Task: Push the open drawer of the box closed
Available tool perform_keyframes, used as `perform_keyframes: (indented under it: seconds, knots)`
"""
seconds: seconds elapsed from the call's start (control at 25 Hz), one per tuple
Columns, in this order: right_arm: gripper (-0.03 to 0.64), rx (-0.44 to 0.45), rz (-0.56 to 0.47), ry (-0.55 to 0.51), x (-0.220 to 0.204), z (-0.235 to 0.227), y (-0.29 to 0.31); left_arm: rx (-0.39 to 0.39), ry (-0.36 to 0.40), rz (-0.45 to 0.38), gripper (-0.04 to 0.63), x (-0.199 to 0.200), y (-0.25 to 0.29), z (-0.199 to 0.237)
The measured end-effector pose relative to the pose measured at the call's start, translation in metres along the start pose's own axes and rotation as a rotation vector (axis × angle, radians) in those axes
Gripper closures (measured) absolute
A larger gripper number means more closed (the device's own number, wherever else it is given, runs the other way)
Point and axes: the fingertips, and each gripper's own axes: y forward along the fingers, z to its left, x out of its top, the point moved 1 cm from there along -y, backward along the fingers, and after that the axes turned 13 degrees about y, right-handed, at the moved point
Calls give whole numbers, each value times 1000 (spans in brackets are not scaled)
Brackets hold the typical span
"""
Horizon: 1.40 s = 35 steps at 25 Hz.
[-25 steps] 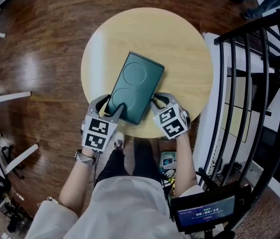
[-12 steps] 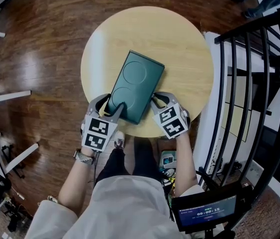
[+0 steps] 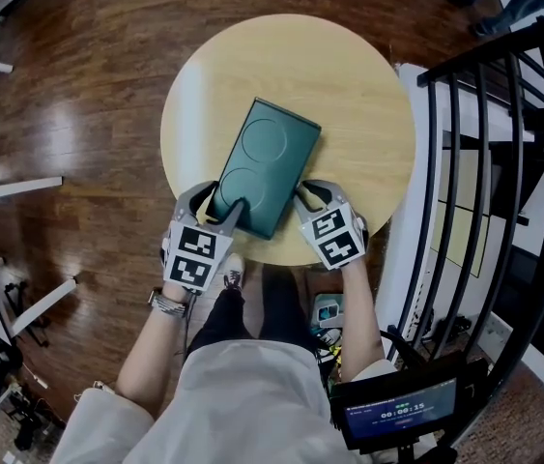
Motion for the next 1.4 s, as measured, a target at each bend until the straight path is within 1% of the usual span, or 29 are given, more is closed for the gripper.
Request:
perform_keyframes:
  seconds: [0.08, 0.12, 0.24, 0.36, 0.52, 0.6, 0.64, 0.84, 0.92, 1.04, 1.24, 1.4]
  knots:
    - [510, -21, 3, 0, -4, -5, 1, -10, 2, 1, 325, -1, 3, -1]
    - [504, -32, 3, -4, -5, -9, 1, -12, 1, 0, 322, -1, 5, -1]
    - [502, -55, -2, 1, -6, -19, -8, -11, 4, -5, 322, 2, 4, -3]
    - [502, -87, -43, 33, 0, -17, -29, 5, 21, -34, 326, 10, -12, -5]
    - [502, -142, -126, 41, 18, -15, -58, 37, 52, -102, 360, 27, -29, 1]
    - [503, -167, -174, 37, 28, -10, -75, 51, 71, -141, 391, 38, -38, 2]
    - [509, -182, -200, 33, 33, -7, -85, 56, 81, -162, 410, 45, -43, 1]
    - [536, -255, -330, 19, 55, 20, -139, 68, 132, -262, 444, 70, -78, -8]
    - [560, -292, -385, 16, 61, 33, -162, 70, 152, -306, 468, 77, -94, -13]
    - [586, -348, -455, 17, 67, 53, -192, 72, 181, -365, 506, 87, -117, -19]
    - [595, -406, -535, 37, 67, 90, -227, 57, 225, -439, 520, 86, -151, -30]
    - [595, -451, -588, 63, 64, 105, -255, 78, 246, -562, 548, 102, -185, -37]
